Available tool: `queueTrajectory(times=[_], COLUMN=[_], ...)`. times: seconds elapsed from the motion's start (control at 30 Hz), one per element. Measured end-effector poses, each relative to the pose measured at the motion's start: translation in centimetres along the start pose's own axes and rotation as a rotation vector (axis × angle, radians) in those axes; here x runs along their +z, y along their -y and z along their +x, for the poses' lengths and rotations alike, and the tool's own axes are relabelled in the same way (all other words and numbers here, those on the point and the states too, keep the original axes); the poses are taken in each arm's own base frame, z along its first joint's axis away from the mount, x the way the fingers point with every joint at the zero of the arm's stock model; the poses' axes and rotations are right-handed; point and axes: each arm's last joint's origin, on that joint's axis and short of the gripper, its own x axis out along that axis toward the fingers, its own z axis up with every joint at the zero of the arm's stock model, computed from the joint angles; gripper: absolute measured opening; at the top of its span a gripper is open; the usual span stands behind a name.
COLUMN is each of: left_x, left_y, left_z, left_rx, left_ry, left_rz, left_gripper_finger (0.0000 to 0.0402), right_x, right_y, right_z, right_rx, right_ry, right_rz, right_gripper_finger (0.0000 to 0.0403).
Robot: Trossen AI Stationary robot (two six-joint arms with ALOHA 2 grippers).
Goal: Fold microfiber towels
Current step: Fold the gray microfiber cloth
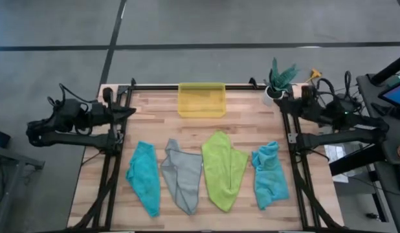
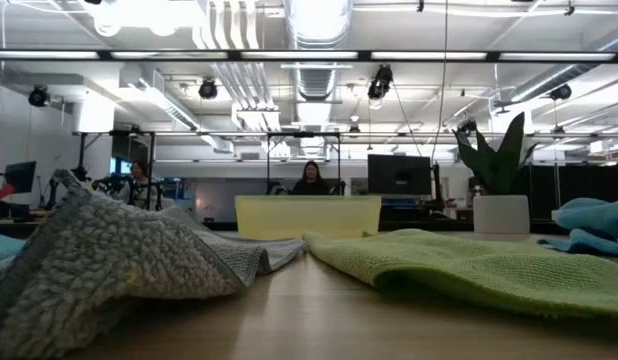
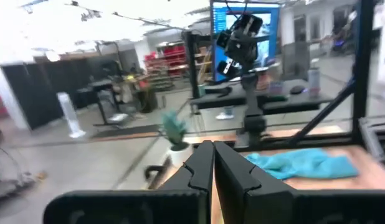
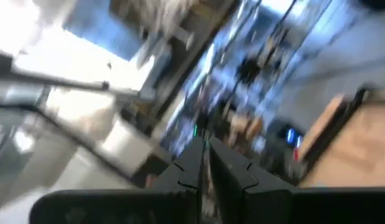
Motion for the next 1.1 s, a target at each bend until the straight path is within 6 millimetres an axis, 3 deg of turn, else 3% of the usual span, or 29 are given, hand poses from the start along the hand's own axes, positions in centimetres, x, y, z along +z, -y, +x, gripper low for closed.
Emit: queueTrajectory(times=[0.13, 0.27, 0.5, 0.67, 0.87, 1.1], left_x=[0.0, 0.0, 1.2, 2.3, 3.4, 3.3], left_y=[0.0, 0.0, 0.3, 0.2, 0.0, 0.1], left_z=[0.0, 0.2, 1.9, 2.7, 2.9, 3.4], left_rx=[0.0, 0.005, -0.039, -0.078, -0.113, -0.1], left_ry=[-0.002, -0.002, 0.089, 0.199, 0.316, 0.299], left_rz=[0.024, -0.049, -0.716, -0.973, -1.022, -0.968], left_gripper_finger=[0.0, 0.0, 0.0, 0.0, 0.0, 0.0], right_x=[-1.2, -4.3, -8.2, -8.9, -8.9, -9.1], right_y=[0.3, 1.5, 2.6, 2.2, 1.4, 1.2], right_z=[4.1, 8.9, 15.4, 19.1, 23.2, 26.7], right_rx=[-0.001, 0.003, -0.077, -0.065, -0.044, -0.104], right_ry=[0.074, -0.044, -0.168, -0.193, -0.154, -0.276], right_rz=[0.014, 0.028, 0.069, 0.165, 0.031, -0.071], right_gripper_finger=[0.0022, 0.0022, 0.0022, 0.0022, 0.0022, 0.0022])
